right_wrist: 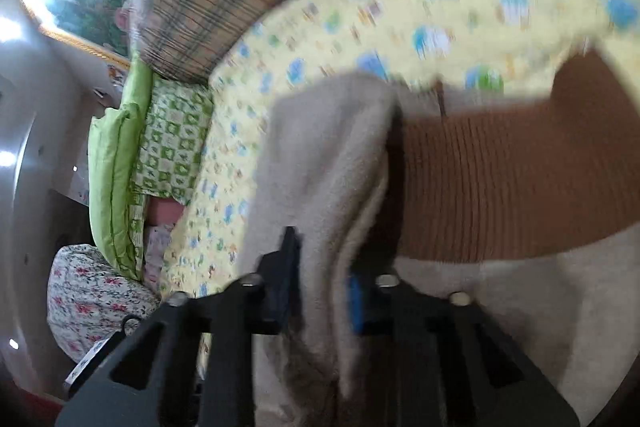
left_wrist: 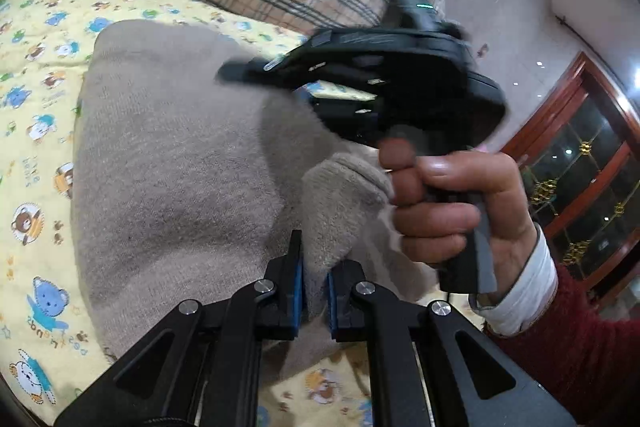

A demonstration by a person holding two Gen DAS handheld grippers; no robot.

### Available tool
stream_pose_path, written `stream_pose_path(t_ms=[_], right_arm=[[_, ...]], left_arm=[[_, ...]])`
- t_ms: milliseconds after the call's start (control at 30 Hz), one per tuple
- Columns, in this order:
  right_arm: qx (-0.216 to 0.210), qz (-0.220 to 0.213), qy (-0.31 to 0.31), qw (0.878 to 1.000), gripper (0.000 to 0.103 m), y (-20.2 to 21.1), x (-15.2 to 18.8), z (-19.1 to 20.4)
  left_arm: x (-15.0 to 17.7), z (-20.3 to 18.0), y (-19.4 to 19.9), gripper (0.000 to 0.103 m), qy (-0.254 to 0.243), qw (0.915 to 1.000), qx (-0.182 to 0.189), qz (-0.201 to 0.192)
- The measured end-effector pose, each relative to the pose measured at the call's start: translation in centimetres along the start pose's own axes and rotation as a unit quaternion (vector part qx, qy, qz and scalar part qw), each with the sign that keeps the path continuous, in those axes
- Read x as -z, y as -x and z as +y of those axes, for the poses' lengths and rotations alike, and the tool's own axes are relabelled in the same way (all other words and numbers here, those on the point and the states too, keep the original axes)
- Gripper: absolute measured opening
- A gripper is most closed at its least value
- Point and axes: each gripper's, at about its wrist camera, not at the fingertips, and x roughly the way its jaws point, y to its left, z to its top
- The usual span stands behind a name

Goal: Fold small clothes
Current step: 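Fold the sweater over with the left tool while the right tool grips the other edge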

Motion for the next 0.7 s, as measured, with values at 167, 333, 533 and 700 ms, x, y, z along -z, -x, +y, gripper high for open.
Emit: stream_pose_path(t_ms=[167, 333, 533, 700], right_arm=[[-0.019, -0.093, 0.042, 0.995, 0.016, 9.0, 2.0, 1.6], [0.058, -0.093, -0.015, 0.994, 0.016, 11.2, 4.5, -4.5], [0.082, -0.107, -0.038, 0.99, 0.016, 12.4, 6.0, -8.1], [0.123, -0.097, -0.025, 0.987, 0.016, 11.2, 6.1, -8.8]], left_arm=[[-0.3, -5.1, -1.4, 0.008, -0.037, 0.9976, 0.058, 0.0], [1.3, -6.4, -6.7, 0.008, -0.026, 0.996, 0.069, 0.051], [1.4, -6.9, -9.2, 0.01, -0.035, 0.9941, 0.07, 0.076], [1.7, -6.1, -10.2, 0.014, -0.016, 0.9933, 0.063, 0.096]])
